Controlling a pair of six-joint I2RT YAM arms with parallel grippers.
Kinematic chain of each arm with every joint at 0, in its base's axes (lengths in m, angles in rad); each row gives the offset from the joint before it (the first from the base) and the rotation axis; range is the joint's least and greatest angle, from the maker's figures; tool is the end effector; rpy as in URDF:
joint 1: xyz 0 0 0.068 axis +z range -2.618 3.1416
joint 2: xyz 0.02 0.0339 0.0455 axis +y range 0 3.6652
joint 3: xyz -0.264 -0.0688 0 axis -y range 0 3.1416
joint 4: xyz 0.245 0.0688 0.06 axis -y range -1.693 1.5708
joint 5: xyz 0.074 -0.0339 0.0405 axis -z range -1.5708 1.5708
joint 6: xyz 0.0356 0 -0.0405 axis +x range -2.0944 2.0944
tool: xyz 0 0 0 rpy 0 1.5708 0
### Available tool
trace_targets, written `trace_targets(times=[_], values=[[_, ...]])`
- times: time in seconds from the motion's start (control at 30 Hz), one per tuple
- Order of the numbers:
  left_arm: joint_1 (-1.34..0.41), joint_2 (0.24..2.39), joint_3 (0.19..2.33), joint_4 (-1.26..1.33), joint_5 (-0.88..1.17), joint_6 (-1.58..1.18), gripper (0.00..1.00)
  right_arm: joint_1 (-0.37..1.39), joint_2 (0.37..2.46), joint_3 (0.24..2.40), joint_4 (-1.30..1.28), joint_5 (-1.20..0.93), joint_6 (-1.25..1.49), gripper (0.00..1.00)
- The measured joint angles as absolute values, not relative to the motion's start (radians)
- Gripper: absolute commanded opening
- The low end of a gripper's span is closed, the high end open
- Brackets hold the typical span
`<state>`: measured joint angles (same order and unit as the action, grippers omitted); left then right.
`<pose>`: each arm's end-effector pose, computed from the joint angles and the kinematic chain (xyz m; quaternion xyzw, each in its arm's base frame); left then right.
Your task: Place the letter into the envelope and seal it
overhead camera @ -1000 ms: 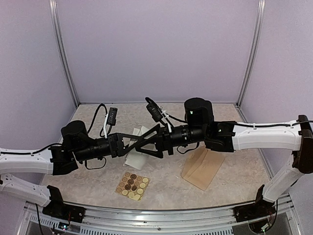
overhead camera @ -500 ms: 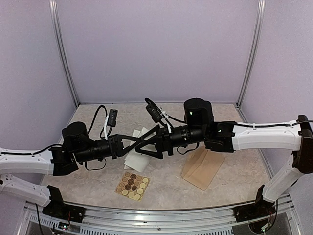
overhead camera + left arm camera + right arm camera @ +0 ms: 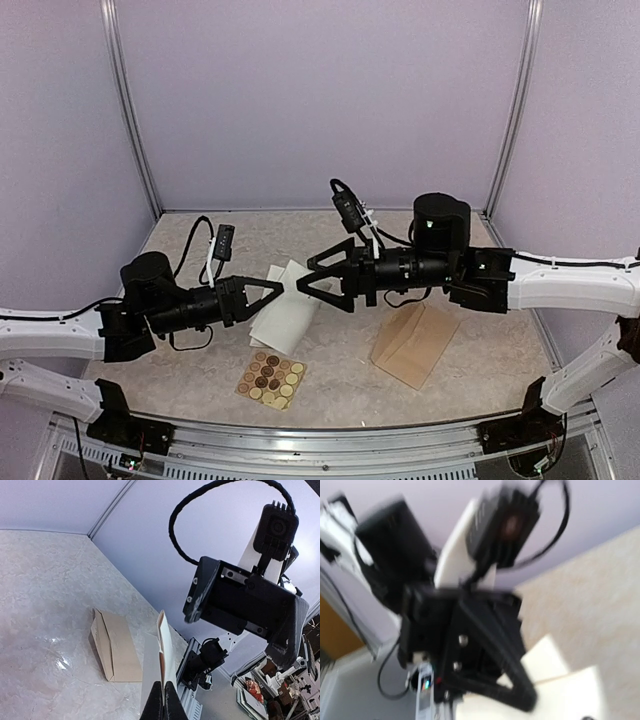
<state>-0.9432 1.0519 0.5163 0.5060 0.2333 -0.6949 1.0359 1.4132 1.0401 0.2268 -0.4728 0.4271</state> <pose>0.1337 -0.1983 0.2661 0.1687 0.6971 -0.5624 0.4115 0.1559 0.2949 0.3254 -0.3666 0.6561 0.5563 0.3544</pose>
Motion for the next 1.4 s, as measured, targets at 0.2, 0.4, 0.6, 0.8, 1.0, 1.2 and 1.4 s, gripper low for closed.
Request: trace_targets(times=[0.2,0.4,0.6,0.8,1.0,1.2,1.4], values=[[-0.943,1.029,0.516,0.506,0.268,-0.692,0.0,0.985,1.293,1.015,0.24,-0.428,0.42,0.86],[-0.943,1.013,0.516,0.507,0.317,-0.691,0.0,0.952,1.289,0.962,0.222,-0.443,0.414,0.57],[-0.943,1.015,0.517,0.502,0.36,-0.688,0.0,0.95,1.33,0.962,0.21,-0.526,0.401,0.38],[-0.943,1.034,0.526,0.5,0.393,-0.688,0.0,0.95,1.369,0.975,0.204,-0.581,0.396,0.3],[-0.943,1.042,0.53,0.5,0.413,-0.687,0.0,0.95,1.398,0.983,0.198,-0.62,0.39,0.06],[-0.943,1.05,0.532,0.497,0.42,-0.687,0.0,0.949,1.402,0.991,0.191,-0.662,0.386,0.0],[-0.943,1.061,0.549,0.469,0.418,-0.679,0.15,0.948,1.411,0.992,0.178,-0.669,0.384,0.0]])
